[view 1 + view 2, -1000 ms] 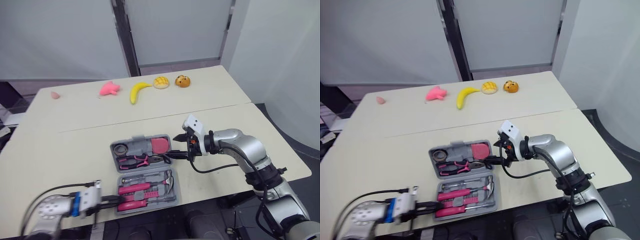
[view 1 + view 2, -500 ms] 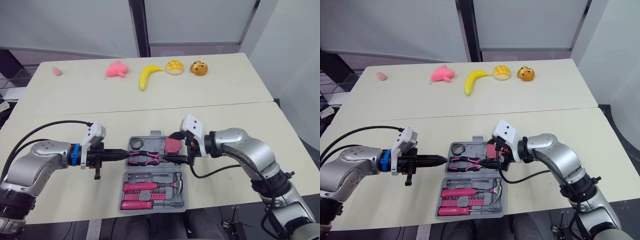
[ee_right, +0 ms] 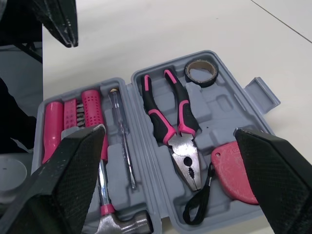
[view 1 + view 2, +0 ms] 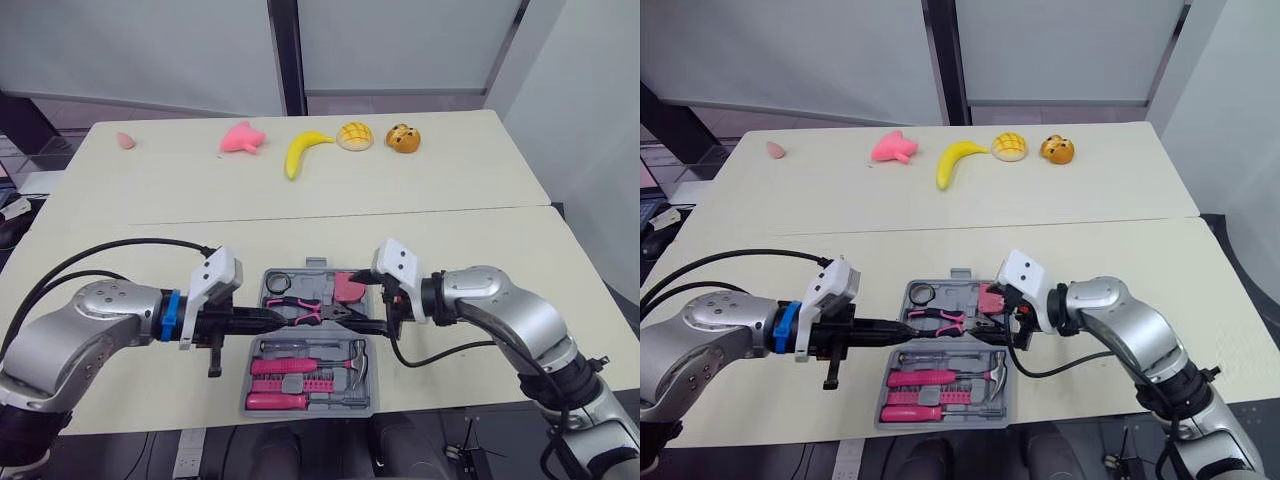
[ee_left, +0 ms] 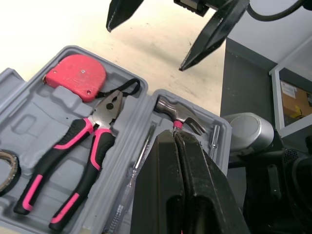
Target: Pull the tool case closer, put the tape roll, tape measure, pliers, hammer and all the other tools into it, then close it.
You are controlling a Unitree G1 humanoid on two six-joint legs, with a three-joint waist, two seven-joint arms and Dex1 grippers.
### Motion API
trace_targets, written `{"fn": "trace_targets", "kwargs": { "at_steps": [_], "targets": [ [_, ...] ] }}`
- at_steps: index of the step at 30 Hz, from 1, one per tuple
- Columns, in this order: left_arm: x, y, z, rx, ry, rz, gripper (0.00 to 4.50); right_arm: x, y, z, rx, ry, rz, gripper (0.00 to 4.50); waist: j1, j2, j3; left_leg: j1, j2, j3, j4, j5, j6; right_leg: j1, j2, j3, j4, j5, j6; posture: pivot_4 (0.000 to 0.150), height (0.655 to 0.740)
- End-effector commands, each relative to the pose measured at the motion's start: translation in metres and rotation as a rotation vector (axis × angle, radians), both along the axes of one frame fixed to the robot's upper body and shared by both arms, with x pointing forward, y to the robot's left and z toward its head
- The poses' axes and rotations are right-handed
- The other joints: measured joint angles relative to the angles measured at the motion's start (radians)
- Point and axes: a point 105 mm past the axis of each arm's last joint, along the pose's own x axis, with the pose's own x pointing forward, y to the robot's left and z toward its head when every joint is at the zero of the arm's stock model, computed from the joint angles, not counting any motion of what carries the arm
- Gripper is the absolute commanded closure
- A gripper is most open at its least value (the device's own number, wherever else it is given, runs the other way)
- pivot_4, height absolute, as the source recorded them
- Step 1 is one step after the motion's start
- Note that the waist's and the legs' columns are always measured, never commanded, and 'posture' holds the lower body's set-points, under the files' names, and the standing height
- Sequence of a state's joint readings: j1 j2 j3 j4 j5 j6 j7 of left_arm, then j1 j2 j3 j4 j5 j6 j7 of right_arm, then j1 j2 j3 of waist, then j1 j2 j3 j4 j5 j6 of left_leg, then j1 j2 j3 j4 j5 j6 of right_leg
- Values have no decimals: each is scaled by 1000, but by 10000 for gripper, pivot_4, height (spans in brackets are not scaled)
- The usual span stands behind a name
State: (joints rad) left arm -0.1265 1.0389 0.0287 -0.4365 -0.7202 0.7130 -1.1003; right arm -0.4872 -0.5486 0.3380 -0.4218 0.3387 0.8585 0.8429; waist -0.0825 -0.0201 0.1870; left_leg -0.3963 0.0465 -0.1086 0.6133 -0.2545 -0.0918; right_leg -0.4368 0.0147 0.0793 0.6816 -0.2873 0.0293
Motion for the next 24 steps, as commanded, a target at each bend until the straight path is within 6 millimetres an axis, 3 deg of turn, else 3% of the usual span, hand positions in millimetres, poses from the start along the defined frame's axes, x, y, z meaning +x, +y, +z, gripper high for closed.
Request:
{"fn": "trace_targets", "kwargs": {
  "at_steps": [1,13,24],
  "targets": [
    [-7,2,-1,31,-39,-50,45000,-8,1,7,6,-51,35,92,0,0,0,0,0,0,0,0,0,0,0,0,0,0,0,1500,7400],
    [-13,3,-21,63,-73,-153,45000,-22,-8,6,-52,-128,116,92,3,0,0,-1,1,-1,6,0,0,4,-1,-4,1,1,0,1500,7400],
    [-20,8,-39,100,-70,-191,45000,-21,-11,2,-68,-133,116,92,3,0,0,6,1,0,16,0,1,17,-1,-7,1,3,4,1500,7400]
  ]
}}
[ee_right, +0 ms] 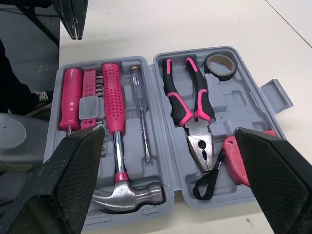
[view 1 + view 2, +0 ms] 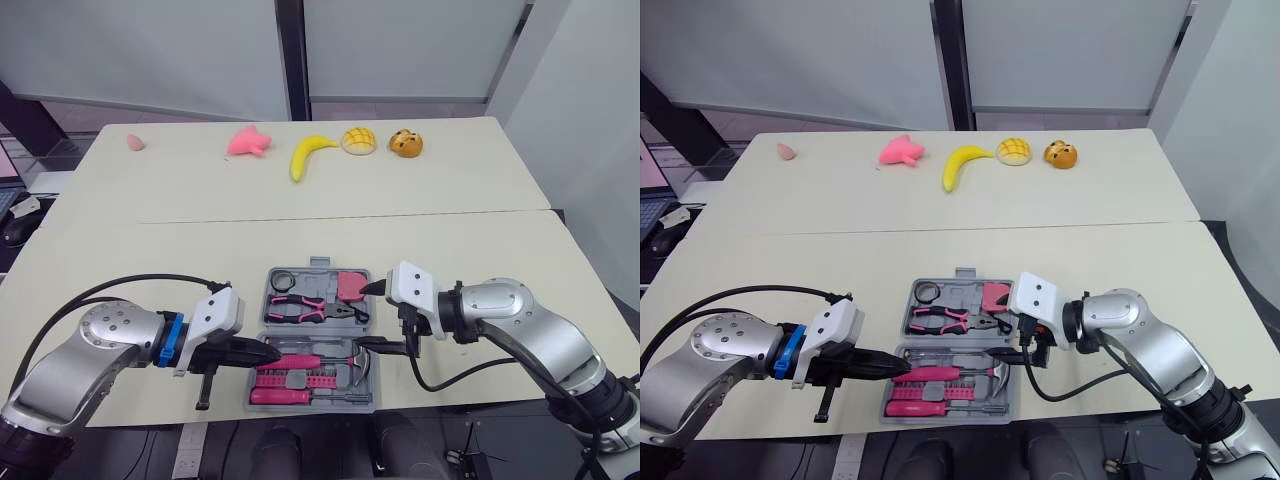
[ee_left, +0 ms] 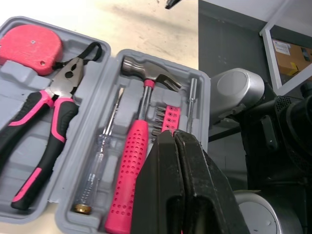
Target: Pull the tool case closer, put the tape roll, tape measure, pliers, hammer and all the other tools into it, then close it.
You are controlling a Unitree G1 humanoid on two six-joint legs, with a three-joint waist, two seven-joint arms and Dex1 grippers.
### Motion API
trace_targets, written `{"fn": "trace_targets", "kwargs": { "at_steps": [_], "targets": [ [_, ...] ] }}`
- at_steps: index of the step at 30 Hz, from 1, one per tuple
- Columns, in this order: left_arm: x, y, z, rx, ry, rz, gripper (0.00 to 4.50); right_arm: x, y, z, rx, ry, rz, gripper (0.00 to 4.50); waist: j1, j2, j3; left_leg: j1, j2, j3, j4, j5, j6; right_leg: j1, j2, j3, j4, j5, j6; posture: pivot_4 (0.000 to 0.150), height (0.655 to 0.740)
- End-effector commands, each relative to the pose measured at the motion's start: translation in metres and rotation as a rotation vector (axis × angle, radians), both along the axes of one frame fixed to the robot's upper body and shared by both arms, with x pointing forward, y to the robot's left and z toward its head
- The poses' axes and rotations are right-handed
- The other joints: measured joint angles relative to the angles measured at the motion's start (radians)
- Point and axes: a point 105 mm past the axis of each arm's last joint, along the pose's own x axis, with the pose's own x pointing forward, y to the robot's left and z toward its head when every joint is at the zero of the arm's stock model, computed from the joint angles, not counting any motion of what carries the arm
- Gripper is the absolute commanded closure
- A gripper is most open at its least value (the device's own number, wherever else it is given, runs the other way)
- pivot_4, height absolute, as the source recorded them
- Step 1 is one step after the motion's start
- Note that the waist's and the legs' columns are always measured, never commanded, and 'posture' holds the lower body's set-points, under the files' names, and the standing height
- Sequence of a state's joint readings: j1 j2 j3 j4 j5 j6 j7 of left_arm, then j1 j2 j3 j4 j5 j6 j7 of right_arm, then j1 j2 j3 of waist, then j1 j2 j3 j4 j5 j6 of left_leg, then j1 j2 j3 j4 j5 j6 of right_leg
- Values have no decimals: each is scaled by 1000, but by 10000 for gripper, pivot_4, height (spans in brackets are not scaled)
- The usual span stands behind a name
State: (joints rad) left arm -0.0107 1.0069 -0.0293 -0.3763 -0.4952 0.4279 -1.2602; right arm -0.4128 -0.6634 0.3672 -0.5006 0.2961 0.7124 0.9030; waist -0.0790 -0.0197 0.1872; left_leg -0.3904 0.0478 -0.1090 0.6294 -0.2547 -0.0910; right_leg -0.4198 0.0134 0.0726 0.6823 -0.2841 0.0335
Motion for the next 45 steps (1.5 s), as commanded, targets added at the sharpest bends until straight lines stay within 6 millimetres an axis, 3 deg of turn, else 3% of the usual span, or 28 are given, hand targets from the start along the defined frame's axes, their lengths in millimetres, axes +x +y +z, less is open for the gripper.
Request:
{"fn": "trace_targets", "kwargs": {
  "at_steps": [1,16,33,37,45],
  "targets": [
    [-4,1,-8,26,-14,-45,45000,-2,0,6,-1,-34,15,92,0,0,0,0,0,0,0,0,0,0,0,0,0,0,0,1500,7400],
    [1,-9,-75,72,-74,-117,45000,-14,-9,-5,-46,37,12,92,15,0,0,0,0,0,1,0,0,0,0,0,1,2,-2,1500,7400],
    [-4,-11,-94,95,-84,-115,45000,-14,-15,-8,-56,47,-31,92,21,0,-1,12,0,0,1,0,1,12,0,0,0,1,0,1500,7400],
    [-6,-10,-97,115,-80,-122,45000,-1,-25,-12,-48,112,-158,92,21,1,-1,12,0,0,1,0,1,13,0,0,0,1,0,1500,7400],
    [-2,-14,-95,137,-68,-132,45000,66,-39,-18,-5,260,-582,92,19,2,-3,15,0,0,1,0,1,15,0,1,1,2,1,1500,7400]
  ]
}}
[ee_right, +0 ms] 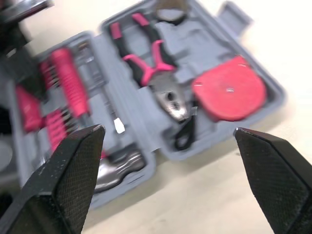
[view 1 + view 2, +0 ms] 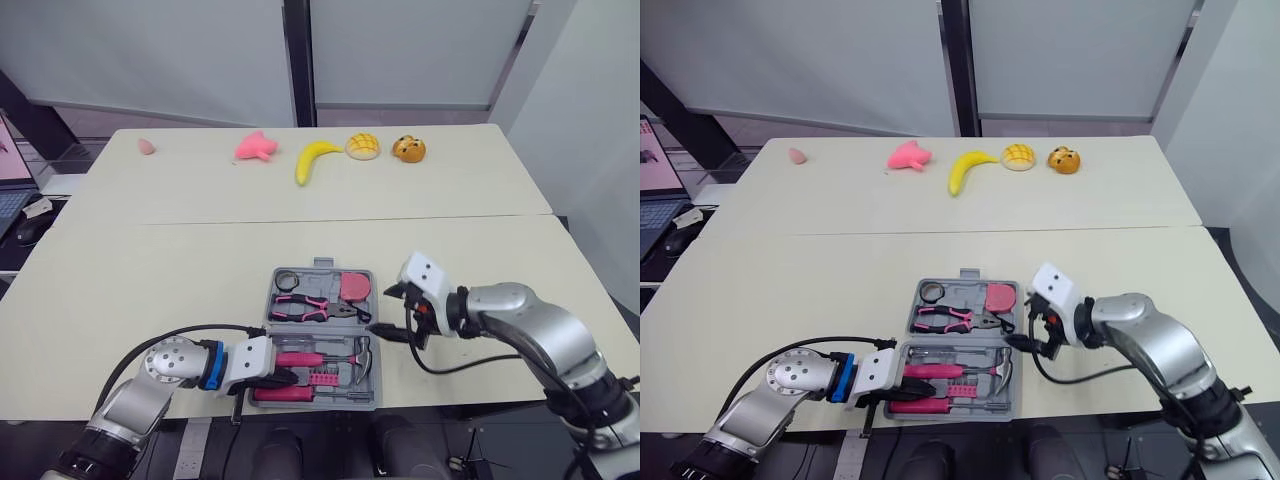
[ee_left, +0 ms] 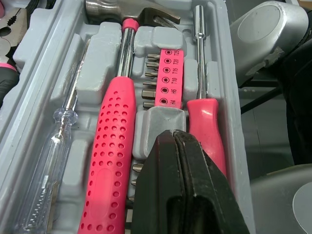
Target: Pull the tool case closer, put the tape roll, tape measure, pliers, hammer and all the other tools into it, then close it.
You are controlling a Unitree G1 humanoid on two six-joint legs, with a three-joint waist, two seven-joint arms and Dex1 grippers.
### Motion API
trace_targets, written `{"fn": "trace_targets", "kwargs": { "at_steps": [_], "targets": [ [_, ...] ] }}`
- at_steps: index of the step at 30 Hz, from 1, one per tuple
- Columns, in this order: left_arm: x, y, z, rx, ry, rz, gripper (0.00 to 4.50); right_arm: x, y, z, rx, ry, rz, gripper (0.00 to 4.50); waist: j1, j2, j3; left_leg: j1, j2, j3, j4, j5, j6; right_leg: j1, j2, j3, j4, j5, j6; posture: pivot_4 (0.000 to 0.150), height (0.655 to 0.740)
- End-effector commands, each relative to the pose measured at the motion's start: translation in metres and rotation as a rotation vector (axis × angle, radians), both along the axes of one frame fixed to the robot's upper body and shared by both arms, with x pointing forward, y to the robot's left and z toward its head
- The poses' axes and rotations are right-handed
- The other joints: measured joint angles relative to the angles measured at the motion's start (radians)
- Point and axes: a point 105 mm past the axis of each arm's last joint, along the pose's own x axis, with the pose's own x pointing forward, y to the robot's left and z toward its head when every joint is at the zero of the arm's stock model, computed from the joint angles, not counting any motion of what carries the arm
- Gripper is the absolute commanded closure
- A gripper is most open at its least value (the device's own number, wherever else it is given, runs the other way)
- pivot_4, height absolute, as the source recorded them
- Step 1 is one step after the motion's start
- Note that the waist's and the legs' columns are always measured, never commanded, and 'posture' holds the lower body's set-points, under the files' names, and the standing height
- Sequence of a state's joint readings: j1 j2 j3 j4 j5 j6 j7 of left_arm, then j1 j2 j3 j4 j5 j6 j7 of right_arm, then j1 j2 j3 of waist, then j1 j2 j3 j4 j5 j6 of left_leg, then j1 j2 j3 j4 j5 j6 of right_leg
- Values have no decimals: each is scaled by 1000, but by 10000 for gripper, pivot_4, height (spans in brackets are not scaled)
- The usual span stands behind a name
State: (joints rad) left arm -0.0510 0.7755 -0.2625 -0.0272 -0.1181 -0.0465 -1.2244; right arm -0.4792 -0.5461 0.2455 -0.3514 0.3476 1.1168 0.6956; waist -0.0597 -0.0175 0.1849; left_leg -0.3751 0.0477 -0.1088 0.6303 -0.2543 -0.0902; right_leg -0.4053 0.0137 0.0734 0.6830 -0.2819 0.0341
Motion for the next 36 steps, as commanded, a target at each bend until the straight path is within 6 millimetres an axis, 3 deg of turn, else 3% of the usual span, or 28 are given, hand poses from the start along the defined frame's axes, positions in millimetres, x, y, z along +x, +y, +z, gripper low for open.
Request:
{"fn": "trace_targets", "kwargs": {
  "at_steps": [1,10,17,25,36],
  "targets": [
    [-10,1,-15,60,74,-14,45000,28,-9,1,-12,14,-166,92,0,0,0,0,0,0,0,0,0,0,0,0,0,0,0,1500,7400],
    [-6,-4,-11,70,86,-17,45000,62,-1,-19,56,164,-369,92,0,1,0,-1,0,0,-1,0,0,0,0,0,-1,1,-2,1500,7400],
    [-6,-5,-7,78,96,-14,45000,67,9,-33,97,267,-396,92,-2,1,0,-1,0,0,-1,0,0,0,0,0,0,1,-2,1500,7400],
    [-5,-7,1,89,106,-12,45000,65,36,-45,192,401,-352,92,-24,1,-1,0,0,0,-1,0,0,0,0,0,0,1,-2,1500,7400],
    [-9,-4,7,119,130,-7,45000,63,70,-11,399,389,-81,92,-35,2,0,0,0,0,-1,0,0,-1,1,0,1,1,-2,1500,7400]
  ]
}}
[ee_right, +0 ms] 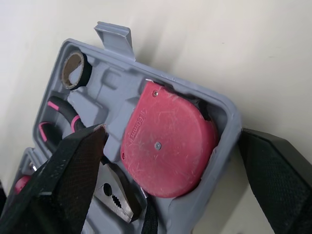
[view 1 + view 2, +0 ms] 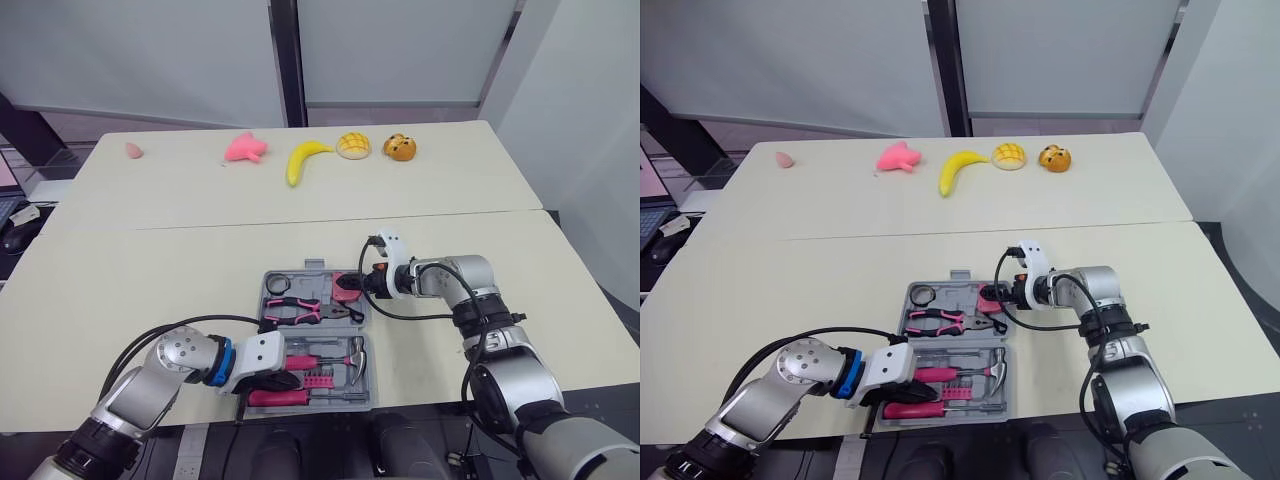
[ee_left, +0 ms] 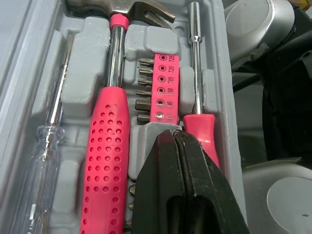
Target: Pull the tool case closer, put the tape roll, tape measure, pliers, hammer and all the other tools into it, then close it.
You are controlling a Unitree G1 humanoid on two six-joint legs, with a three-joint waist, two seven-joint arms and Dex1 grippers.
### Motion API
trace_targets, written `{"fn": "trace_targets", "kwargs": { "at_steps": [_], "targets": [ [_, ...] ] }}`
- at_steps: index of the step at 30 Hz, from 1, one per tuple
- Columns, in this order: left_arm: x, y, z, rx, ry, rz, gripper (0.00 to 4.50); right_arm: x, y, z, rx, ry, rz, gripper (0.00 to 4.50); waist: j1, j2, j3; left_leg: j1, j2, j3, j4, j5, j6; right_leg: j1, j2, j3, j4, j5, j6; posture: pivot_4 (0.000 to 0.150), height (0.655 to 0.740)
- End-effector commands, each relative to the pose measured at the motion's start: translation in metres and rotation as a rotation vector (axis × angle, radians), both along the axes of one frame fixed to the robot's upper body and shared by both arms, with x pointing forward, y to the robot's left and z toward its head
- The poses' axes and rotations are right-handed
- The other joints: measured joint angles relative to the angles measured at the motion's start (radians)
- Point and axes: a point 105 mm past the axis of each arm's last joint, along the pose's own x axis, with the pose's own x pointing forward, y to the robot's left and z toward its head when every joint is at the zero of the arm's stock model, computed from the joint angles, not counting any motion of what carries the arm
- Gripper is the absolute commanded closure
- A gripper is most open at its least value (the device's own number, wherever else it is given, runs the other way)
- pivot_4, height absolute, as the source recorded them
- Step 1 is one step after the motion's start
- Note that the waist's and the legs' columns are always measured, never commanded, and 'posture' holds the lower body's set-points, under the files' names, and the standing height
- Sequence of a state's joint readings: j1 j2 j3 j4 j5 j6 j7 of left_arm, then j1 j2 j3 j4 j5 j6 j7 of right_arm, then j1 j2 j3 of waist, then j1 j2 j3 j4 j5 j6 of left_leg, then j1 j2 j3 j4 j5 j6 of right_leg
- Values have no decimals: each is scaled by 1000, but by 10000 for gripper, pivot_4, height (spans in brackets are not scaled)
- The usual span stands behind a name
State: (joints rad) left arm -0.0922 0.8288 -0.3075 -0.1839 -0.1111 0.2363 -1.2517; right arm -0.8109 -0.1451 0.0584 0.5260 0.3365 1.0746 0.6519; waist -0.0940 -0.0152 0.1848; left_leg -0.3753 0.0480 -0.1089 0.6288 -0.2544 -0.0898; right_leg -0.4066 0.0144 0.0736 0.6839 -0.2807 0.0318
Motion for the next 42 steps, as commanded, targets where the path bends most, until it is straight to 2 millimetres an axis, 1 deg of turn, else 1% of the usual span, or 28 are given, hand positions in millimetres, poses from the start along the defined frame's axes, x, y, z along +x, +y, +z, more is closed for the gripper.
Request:
{"fn": "trace_targets", "kwargs": {
  "at_steps": [1,4,7,11,14,18,23,26,27,28,31,33,35,37,39,41,42],
  "targets": [
    [-6,2,-1,21,21,-11,45000,-2,22,32,132,-99,120,92,-1,0,0,0,0,0,0,0,0,0,0,0,0,0,0,1500,7400],
    [-7,5,-3,25,26,-6,45000,-3,25,42,164,-160,172,92,-1,0,0,-1,0,0,0,0,0,0,0,0,0,0,0,1500,7400],
    [-8,8,-6,31,28,-3,45000,-10,27,51,182,-202,249,92,-1,0,0,-1,0,0,0,0,0,-1,0,0,0,0,0,1500,7400],
    [-11,14,-15,39,29,2,45000,-25,25,54,158,-242,362,92,0,1,0,-1,0,0,0,0,0,-1,0,0,0,0,0,1500,7400],
    [-11,18,-22,44,27,5,45000,-33,24,55,140,-272,420,92,0,1,0,0,0,0,0,0,0,-1,0,0,0,0,0,1500,7400],
    [-15,24,-32,47,19,9,45000,-45,22,61,122,-324,492,92,1,1,0,0,0,0,0,0,0,0,0,0,0,0,0,1500,7400],
    [-14,24,-32,11,-10,33,45000,-57,16,64,61,-402,566,92,4,2,0,1,0,0,0,0,0,0,0,0,0,-1,1,1500,7400],
    [-12,23,-24,-37,-41,64,45000,-65,16,64,32,-443,602,92,5,2,0,1,0,0,0,0,0,0,0,0,0,-1,2,1500,7400],
    [-11,21,-18,-73,-46,81,45000,-68,15,65,23,-463,615,92,5,2,0,1,0,0,0,0,0,0,0,0,0,-2,3,1500,7400],
    [-11,19,-10,-109,-51,100,45000,-70,15,66,17,-479,624,92,4,2,0,1,0,0,0,0,0,0,0,0,0,-2,4,1500,7400],
    [-11,16,22,-216,-50,143,45000,-79,12,72,-15,-531,656,92,7,1,1,0,0,0,0,0,0,0,0,0,0,-2,4,1500,7400],
    [-13,20,40,-255,-9,188,45000,-87,9,75,-35,-554,692,92,11,1,1,-2,0,-1,1,0,0,-1,0,-1,0,-2,4,1500,7400],
    [-19,32,50,-238,50,221,45000,-97,8,77,-56,-569,730,92,13,0,1,-4,0,-2,1,0,0,-2,0,-2,-1,-3,4,1500,7400],
    [-23,51,55,-203,124,283,45000,-109,6,79,-94,-603,788,92,12,0,2,-3,0,-2,1,0,0,-2,0,-2,-1,-3,5,1500,7400],
    [-23,71,58,-169,168,351,45000,-121,2,81,-125,-618,839,92,12,1,2,-3,0,-1,0,0,0,-2,-1,-2,-2,-3,5,1500,7400],
    [-23,82,59,-144,182,383,45000,-127,-1,81,-152,-622,865,92,12,1,2,-4,0,-1,0,0,0,-3,-1,-2,-2,-3,5,1500,7400],
    [-22,92,58,-123,185,411,45000,-132,-4,81,-169,-621,886,92,13,1,2,-4,0,-1,0,0,0,-3,-1,-2,-2,-3,5,1500,7400]
  ]
}}
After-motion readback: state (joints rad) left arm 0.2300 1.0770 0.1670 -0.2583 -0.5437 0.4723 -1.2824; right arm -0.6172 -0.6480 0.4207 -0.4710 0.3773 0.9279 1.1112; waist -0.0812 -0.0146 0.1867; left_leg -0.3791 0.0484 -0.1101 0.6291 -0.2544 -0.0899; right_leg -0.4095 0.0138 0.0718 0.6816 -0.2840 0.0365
